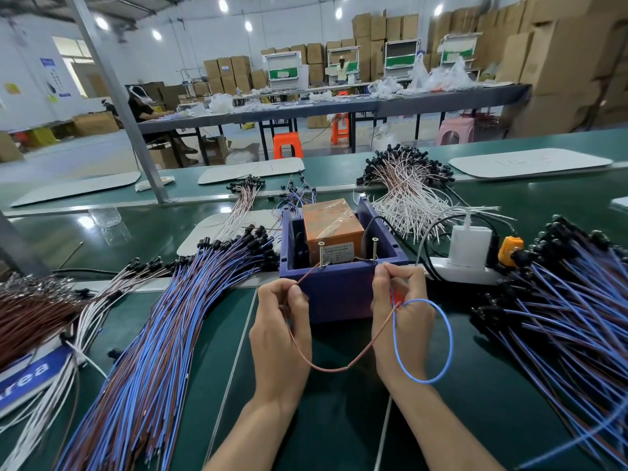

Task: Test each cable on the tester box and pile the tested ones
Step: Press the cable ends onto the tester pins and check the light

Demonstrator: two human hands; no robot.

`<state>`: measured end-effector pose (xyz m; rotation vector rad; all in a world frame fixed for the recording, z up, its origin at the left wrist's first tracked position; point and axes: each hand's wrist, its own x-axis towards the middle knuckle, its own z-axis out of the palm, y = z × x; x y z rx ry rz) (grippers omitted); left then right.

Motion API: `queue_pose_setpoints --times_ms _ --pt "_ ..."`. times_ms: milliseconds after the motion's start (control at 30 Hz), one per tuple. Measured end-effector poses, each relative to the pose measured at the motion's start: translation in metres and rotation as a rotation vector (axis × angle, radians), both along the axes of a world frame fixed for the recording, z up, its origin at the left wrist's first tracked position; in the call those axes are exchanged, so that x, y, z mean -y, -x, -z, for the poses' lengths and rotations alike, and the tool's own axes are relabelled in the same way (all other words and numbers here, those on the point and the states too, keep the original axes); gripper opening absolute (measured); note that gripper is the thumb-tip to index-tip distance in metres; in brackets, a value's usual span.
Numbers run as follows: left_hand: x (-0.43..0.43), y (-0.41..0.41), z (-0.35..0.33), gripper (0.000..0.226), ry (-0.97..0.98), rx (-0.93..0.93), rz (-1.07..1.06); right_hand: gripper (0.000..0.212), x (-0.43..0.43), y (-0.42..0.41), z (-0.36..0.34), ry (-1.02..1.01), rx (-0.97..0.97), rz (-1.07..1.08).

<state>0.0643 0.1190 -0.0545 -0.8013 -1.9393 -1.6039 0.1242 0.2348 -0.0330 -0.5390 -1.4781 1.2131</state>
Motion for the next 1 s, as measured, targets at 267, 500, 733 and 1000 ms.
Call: queue_pose_setpoints --times_ms 267,500,733,1000 --pt "0.0 0.001 0.001 0.011 0.004 0.001 -0.006 0.018 0.0 0.001 -0.003 0.011 -0.01 -0.004" --pt "0.001 0.001 0.002 0.013 0.005 0.0 -0.002 0.009 0.001 -0.001 -0.004 0.024 0.003 -0.022" --pt "0.0 0.001 0.002 0.011 0.002 0.015 0.003 0.006 -0.001 -0.005 0.003 -0.031 0.019 -0.069" --pt "0.008 -0.011 0.002 0.006 0.057 -0.028 0.028 0.017 0.003 -0.022 0.012 -0.037 0.036 -0.062"
